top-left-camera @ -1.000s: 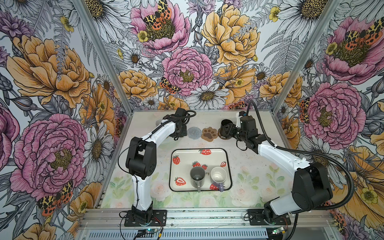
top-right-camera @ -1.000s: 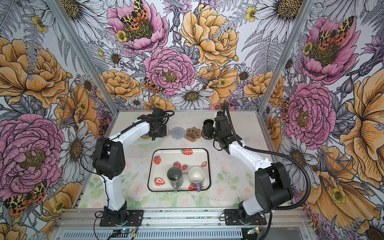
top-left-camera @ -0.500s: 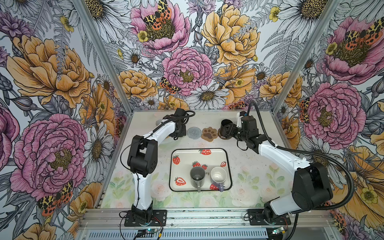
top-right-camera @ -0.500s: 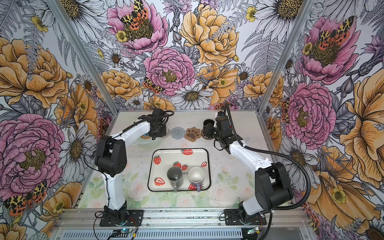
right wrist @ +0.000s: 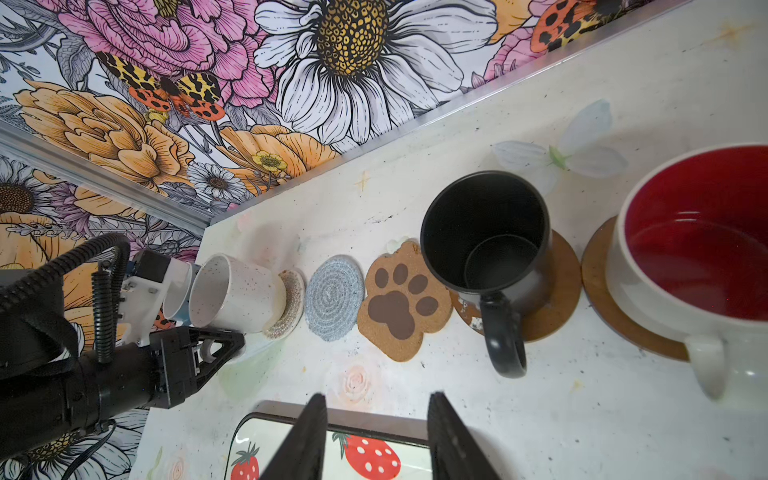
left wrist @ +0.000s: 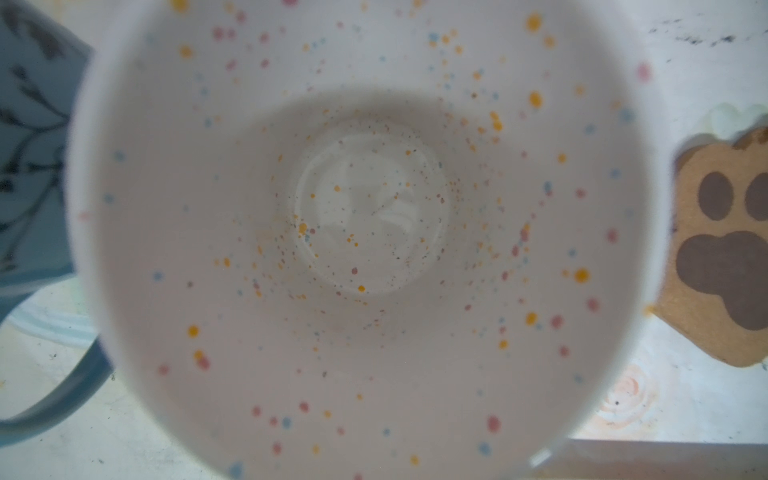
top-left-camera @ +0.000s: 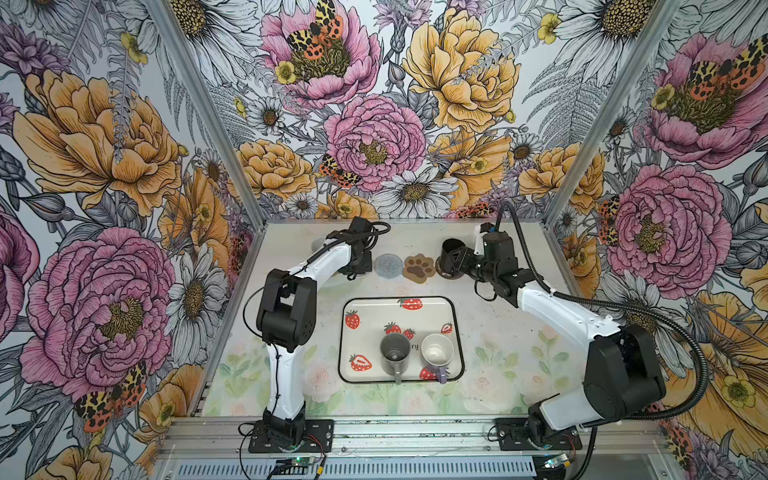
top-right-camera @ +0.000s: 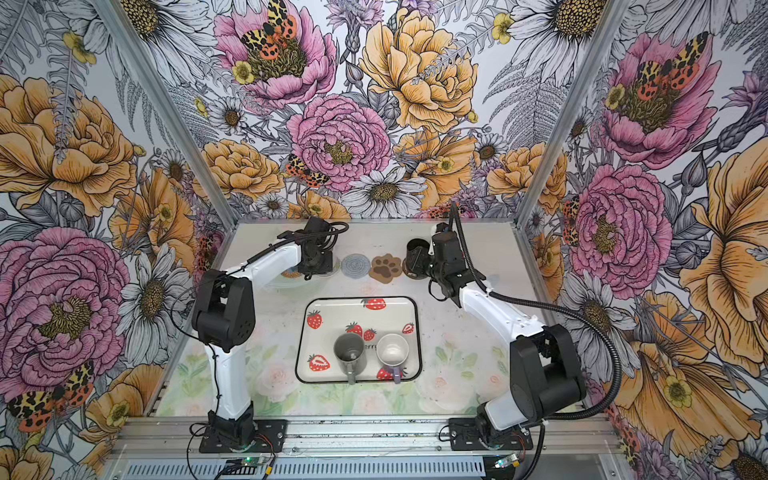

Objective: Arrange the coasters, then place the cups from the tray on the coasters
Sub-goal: 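Lower the speckled white mug onto the multicolour woven coaster beside the blue mug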

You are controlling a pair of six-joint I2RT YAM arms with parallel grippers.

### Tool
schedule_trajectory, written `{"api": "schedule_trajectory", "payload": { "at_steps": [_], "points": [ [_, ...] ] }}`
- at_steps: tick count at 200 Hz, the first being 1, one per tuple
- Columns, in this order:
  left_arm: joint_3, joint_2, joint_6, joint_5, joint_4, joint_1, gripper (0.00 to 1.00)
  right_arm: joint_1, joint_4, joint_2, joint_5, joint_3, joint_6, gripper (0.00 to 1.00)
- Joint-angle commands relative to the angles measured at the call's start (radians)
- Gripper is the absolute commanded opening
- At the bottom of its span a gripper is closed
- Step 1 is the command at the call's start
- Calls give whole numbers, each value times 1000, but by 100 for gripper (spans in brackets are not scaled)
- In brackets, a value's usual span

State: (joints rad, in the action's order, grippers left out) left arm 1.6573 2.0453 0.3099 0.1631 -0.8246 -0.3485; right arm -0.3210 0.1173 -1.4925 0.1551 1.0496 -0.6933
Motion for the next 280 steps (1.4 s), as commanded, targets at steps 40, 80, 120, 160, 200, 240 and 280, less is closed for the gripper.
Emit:
{"api": "schedule_trajectory", "payload": {
  "at_steps": [40,80,120,160,200,240,280],
  "points": [
    [56,10,-13,13,78,18,0,6,-32,0,14,-2,-14,41],
    [62,17,-9,12,78,20,0,6,-31,-1,15,3,-15,41],
    [51,18,-5,3,78,20,0,6,-34,0,19,3,-15,40],
    [38,20,-3,-3,78,20,0,6,-34,5,18,1,-15,40],
    [33,25,-3,-16,78,20,0,6,-33,10,20,-4,-17,40],
    [36,33,-1,-28,76,20,0,6,-33,11,19,-7,-16,40],
    [34,34,-3,-36,76,20,0,7,-33,14,16,-8,-16,40]
  ]
}}
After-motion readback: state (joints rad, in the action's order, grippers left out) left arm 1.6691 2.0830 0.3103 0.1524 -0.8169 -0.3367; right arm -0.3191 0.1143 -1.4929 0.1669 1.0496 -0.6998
